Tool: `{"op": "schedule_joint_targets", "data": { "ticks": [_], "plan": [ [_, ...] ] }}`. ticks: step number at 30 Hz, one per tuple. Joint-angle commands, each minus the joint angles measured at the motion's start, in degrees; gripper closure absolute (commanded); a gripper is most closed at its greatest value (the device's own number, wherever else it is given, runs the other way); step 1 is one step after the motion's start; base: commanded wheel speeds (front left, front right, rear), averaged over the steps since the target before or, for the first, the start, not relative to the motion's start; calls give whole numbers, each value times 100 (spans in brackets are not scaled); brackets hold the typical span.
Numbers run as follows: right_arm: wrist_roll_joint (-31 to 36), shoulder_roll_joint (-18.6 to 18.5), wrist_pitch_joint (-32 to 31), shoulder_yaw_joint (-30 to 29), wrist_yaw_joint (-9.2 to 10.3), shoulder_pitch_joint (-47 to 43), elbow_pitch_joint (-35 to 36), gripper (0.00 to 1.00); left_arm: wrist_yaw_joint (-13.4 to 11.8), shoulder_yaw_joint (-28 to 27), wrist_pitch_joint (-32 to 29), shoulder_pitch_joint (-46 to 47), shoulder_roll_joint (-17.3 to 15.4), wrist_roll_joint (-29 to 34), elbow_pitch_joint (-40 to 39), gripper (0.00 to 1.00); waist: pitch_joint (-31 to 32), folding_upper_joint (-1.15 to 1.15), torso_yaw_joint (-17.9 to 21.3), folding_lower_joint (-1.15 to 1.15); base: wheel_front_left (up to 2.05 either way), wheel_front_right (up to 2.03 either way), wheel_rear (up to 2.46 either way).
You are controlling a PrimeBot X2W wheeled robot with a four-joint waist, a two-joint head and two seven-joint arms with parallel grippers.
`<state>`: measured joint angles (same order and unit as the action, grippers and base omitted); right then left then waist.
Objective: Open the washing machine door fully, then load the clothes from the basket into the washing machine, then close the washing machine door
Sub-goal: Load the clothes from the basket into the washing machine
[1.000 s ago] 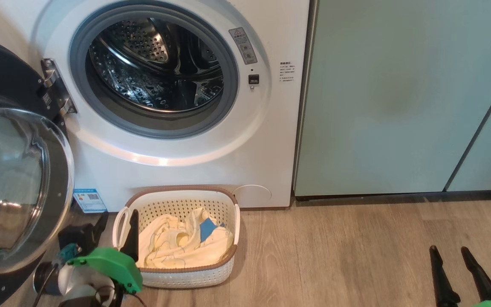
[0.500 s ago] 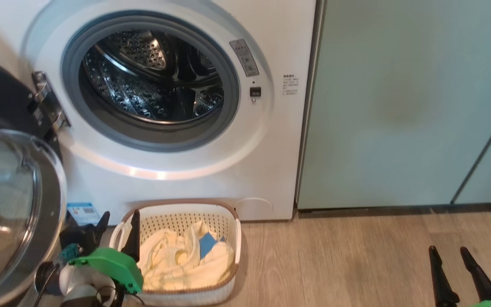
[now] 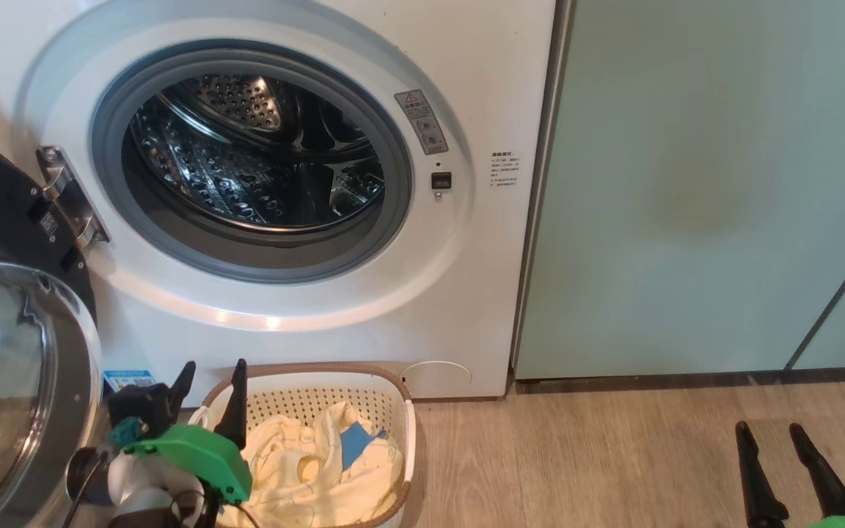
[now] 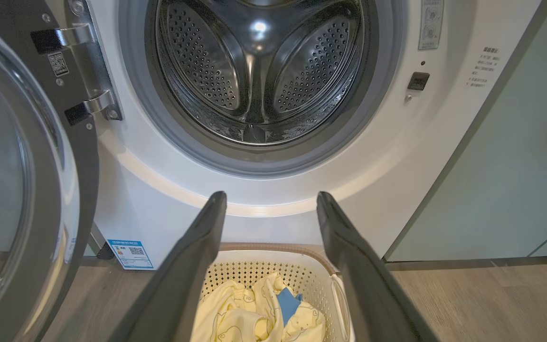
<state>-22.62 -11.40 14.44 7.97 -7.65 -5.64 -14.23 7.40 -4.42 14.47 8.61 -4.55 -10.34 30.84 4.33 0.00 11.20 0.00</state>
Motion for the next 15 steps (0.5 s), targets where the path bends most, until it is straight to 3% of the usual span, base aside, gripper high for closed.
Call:
{"op": "schedule_joint_targets", "data": {
  "ticks": [1,15],
  "plan": [
    [-2,-107,56,94,16,182,171,0,-6,-155,52,253,-95,-27,-159,0,-2,0,-3,0,0,0,0],
    [-16,-150,56,238,16,274,163,0,-23,-92,52,146,-88,28,279,0,-34,0,201,0,0,0,0]
  ]
}}
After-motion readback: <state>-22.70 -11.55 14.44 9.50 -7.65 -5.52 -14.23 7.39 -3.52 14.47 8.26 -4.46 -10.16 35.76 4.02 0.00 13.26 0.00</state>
